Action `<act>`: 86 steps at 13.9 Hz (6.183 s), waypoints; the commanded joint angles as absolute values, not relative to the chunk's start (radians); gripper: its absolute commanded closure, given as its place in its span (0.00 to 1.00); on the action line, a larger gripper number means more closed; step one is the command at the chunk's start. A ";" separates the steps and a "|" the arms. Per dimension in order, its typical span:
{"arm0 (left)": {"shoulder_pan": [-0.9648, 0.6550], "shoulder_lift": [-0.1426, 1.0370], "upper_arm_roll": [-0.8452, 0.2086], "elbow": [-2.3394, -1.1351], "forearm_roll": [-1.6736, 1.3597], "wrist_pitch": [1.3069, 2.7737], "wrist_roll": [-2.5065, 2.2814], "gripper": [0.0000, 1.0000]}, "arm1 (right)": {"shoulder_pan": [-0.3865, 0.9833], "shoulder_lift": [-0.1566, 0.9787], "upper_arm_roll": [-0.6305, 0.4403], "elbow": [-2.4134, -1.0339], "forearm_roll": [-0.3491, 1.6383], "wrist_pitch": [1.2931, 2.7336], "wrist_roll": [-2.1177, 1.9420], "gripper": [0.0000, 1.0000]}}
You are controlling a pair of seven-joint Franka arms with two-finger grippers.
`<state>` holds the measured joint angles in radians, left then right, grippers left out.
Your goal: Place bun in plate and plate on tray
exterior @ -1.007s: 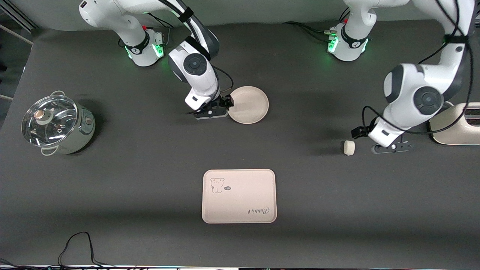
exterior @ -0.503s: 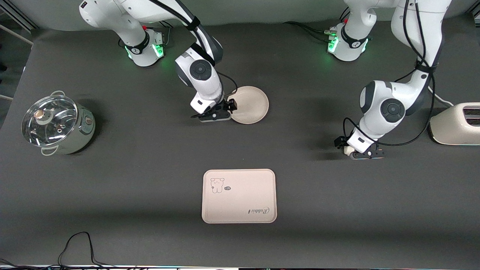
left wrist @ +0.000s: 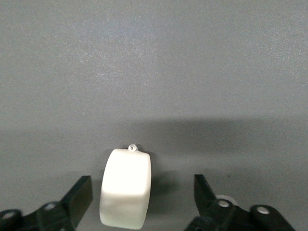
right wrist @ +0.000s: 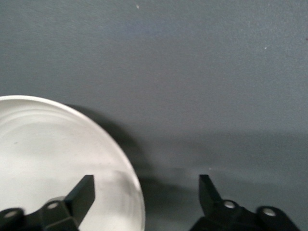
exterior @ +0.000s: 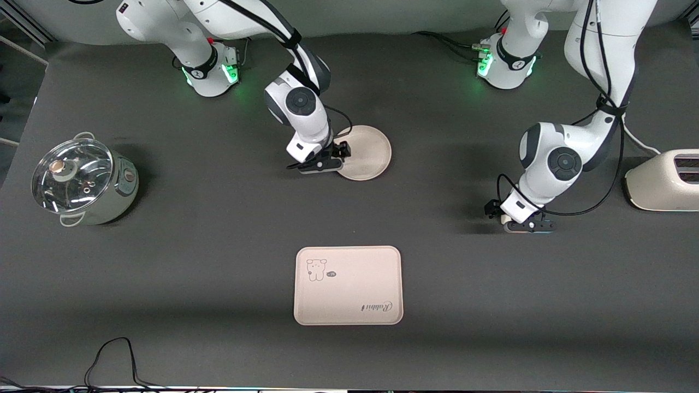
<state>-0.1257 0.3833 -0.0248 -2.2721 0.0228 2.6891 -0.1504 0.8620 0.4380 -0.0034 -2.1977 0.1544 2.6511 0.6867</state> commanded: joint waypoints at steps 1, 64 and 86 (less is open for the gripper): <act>-0.129 0.382 -0.017 -2.283 0.029 2.706 -0.130 0.32 | 0.873 0.446 -0.008 -2.201 0.169 2.677 0.696 0.24; -0.058 0.270 -0.130 -1.660 0.064 1.890 -0.391 0.00 | 0.479 1.036 -0.012 -1.009 0.334 2.450 0.382 0.00; -0.060 -0.077 0.084 -1.835 0.069 1.683 -0.187 0.00 | 0.479 0.055 -0.350 -1.661 0.063 1.626 0.114 0.00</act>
